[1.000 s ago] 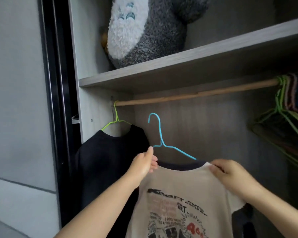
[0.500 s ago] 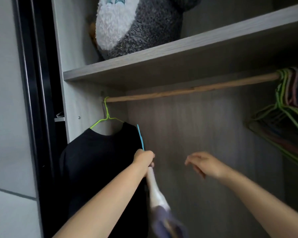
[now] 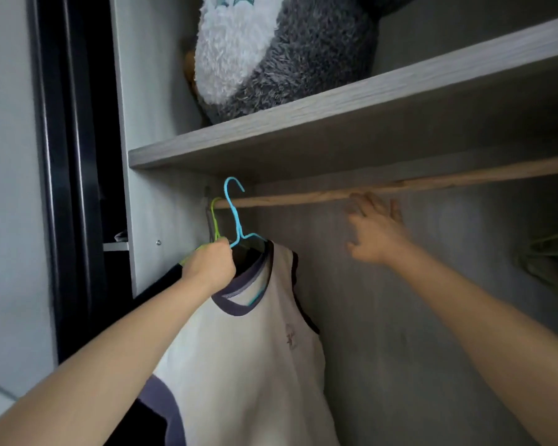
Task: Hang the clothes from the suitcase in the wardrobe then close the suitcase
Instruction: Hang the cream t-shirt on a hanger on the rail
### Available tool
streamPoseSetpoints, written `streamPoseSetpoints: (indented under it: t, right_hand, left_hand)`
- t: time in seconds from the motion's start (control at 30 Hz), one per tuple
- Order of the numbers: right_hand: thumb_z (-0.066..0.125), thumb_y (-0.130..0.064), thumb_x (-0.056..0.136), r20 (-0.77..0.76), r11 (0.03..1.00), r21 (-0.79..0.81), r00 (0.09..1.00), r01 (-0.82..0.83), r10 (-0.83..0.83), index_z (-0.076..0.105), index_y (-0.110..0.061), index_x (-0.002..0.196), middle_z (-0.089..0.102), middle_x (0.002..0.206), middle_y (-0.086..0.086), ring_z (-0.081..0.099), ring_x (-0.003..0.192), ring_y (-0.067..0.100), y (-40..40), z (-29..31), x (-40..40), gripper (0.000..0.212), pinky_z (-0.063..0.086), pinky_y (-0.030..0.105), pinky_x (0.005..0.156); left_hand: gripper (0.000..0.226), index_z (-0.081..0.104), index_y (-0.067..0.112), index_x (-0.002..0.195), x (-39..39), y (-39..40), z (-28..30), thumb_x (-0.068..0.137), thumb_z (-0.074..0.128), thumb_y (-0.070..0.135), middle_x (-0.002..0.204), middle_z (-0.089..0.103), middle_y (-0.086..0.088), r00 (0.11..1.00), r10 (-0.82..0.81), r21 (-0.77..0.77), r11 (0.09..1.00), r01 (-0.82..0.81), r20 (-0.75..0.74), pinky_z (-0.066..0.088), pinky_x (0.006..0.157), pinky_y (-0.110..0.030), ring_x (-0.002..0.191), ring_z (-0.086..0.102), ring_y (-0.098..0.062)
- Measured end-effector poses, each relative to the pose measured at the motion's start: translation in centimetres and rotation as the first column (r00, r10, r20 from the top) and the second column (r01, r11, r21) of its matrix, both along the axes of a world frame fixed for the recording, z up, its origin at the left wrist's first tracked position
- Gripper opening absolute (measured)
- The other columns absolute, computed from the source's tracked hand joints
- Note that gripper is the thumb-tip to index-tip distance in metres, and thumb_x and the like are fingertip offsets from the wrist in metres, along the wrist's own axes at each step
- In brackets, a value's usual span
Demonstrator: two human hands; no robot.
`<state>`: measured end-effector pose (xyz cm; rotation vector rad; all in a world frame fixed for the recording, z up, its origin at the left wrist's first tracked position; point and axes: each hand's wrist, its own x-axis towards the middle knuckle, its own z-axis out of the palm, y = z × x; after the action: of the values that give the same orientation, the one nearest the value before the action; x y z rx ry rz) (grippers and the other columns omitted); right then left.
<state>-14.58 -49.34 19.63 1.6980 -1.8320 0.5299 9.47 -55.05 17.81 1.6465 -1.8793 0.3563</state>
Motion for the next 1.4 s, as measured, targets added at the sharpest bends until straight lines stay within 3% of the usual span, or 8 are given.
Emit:
streamPoseSetpoints:
  t: [0.2,0.37,0.5,0.67,1.1,1.23,1.3,1.4]
  right_hand:
    - [0.05,-0.034,0.088,0.02,0.99,-0.07,0.993,0.12,-0.119,-0.003,-0.024,0.148,-0.011,0.156,-0.002,-0.011,0.144,0.021,-3.3,1.4,-1.7,0.081,-0.014,0.051,0.111]
    - [0.056,-0.031,0.083,-0.046,0.986,-0.122,0.991,0.118,-0.124,-0.007,-0.023,0.147,-0.014,0.155,-0.003,-0.015,0.143,0.021,-4.3,1.0,-2.4,0.09,-0.035,0.042,0.099]
    - [0.058,-0.033,0.082,-0.079,0.99,-0.09,0.99,0.109,-0.116,-0.009,-0.022,0.147,-0.016,0.155,-0.002,-0.016,0.143,0.022,-4.4,1.2,-2.7,0.093,-0.02,0.048,0.109]
    - [0.057,-0.036,0.083,-0.089,0.994,-0.022,0.99,0.111,-0.113,-0.016,-0.022,0.146,-0.022,0.153,0.0,-0.023,0.141,0.024,-4.4,1.4,-3.0,0.098,-0.025,0.047,0.104]
    - [0.06,-0.034,0.081,-0.075,0.985,0.071,0.985,0.158,-0.153,-0.018,-0.022,0.145,-0.025,0.153,0.003,-0.025,0.14,0.025,-3.5,1.9,-2.4,0.102,-0.02,0.052,0.108]
    - [0.057,-0.031,0.084,0.02,0.993,0.064,0.994,0.102,-0.104,-0.006,-0.02,0.148,-0.022,0.154,0.002,-0.02,0.142,0.022,-2.7,1.4,-1.7,0.09,-0.008,0.046,0.115]
    - [0.056,-0.03,0.086,0.13,0.998,0.06,0.991,0.034,-0.042,0.004,-0.018,0.148,-0.017,0.155,0.002,-0.012,0.144,0.021,-2.1,-0.1,-0.8,0.083,0.002,0.044,0.116]
    - [0.056,-0.027,0.087,0.18,0.996,0.082,0.984,-0.023,0.008,0.013,-0.015,0.147,-0.008,0.157,0.004,-0.002,0.145,0.023,-1.2,-3.4,0.9,0.075,0.013,0.045,0.115]
  left_hand:
    - [0.029,0.045,0.005,0.118,0.6,-3.2,3.9,0.091,0.036,0.004,0.12,0.058,-0.016,0.982,0.137,-0.037,0.99,-0.133,0.133,0.045,0.084,-0.038,0.11,0.056,-0.034]
    - [0.035,0.046,0.008,0.124,0.0,-6.0,4.2,0.092,0.034,0.003,0.125,0.057,-0.013,0.949,0.158,-0.05,0.987,-0.15,0.274,0.046,0.087,-0.038,0.114,0.055,-0.03]
    - [0.036,0.046,0.01,0.126,-0.6,-7.9,2.7,0.093,0.032,0.005,0.127,0.056,-0.011,0.919,0.173,-0.015,0.984,-0.179,0.355,0.045,0.089,-0.035,0.116,0.054,-0.028]
    - [0.038,0.044,0.011,0.129,-1.1,-9.0,1.2,0.094,0.031,0.004,0.126,0.057,-0.01,0.882,0.194,-0.037,0.98,-0.197,0.43,0.046,0.089,-0.035,0.116,0.055,-0.027]
    - [0.044,0.032,0.012,0.134,-0.3,-7.3,-0.3,0.09,0.039,0.007,0.132,0.045,-0.011,0.892,0.22,-0.051,0.975,-0.218,0.394,0.043,0.093,-0.035,0.122,0.045,-0.027]
    - [0.036,0.034,0.014,0.13,1.5,-5.6,-1.9,0.094,0.037,0.012,0.129,0.05,-0.008,0.93,0.17,0.013,0.983,-0.185,0.326,0.045,0.088,-0.034,0.117,0.051,-0.027]
    - [0.032,0.034,0.013,0.128,2.7,-4.4,-2.9,0.096,0.035,0.015,0.126,0.053,-0.009,0.944,0.153,0.039,0.984,-0.171,0.294,0.045,0.085,-0.035,0.114,0.054,-0.028]
    - [0.033,0.034,0.007,0.13,4.0,-2.9,-4.1,0.098,0.031,0.013,0.126,0.053,-0.014,0.962,0.129,0.046,0.988,-0.144,0.241,0.044,0.085,-0.036,0.114,0.054,-0.032]
